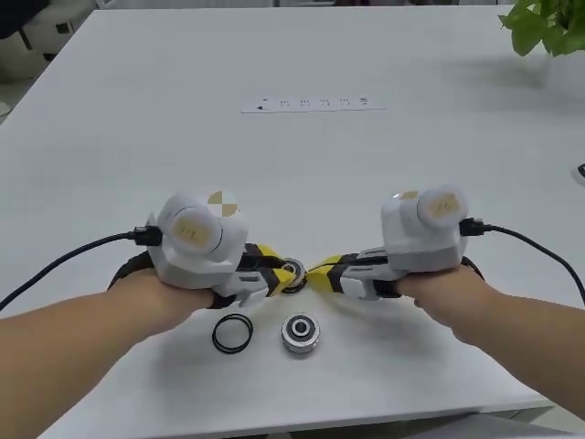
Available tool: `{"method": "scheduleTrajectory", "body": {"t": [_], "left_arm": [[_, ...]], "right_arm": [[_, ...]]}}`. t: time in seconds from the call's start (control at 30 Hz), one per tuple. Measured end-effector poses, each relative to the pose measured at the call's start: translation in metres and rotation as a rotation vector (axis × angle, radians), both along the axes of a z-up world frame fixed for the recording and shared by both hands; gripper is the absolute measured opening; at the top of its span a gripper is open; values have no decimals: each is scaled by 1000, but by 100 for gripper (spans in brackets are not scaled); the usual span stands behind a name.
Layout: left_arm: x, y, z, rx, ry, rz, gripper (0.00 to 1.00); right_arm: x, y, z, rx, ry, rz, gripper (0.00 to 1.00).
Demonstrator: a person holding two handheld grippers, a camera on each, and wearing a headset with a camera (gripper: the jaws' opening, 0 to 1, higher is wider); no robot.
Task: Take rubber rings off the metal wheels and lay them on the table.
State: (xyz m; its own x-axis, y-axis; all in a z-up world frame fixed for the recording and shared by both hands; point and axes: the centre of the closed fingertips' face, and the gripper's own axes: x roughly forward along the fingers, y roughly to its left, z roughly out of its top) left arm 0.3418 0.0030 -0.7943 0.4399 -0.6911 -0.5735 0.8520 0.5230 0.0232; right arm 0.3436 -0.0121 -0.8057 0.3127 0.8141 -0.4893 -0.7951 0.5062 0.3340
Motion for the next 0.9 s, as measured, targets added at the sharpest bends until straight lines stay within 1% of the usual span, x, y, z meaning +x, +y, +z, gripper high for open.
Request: {"method": "scheduleTrajectory", "body": {"t": [0.03,0.07,0.1,0.17,0.2,0.33,0.43,0.53,0.63,0.73,0.9], "left_arm": [[0,0,0,0,0,0,12],[-1,0,0,0,0,0,12],[-1,-1,0,-1,1,0,12],[-1,-1,0,1,0,5,12],[-1,-1,-1,1,0,5,12],[-1,-2,-1,7,-3,8,12],[-1,-2,0,19,-10,6,12],[0,-2,0,25,-11,6,12],[0,-3,0,24,-14,11,12],[0,-3,-1,27,-18,18,12],[0,-3,-1,29,-17,18,12]], "right_arm": [[2,-1,1,15,16,-22,0],[4,-1,4,35,22,-40,0],[4,1,10,78,47,-65,0],[5,-1,8,60,44,-62,0],[6,-1,8,60,40,-63,0],[3,1,11,79,51,-69,0],[1,3,13,75,54,-67,0],[0,3,14,81,69,-71,0],[-1,5,15,81,70,-64,0],[-3,10,17,84,62,-38,0],[-6,12,18,89,62,-28,0]]}}
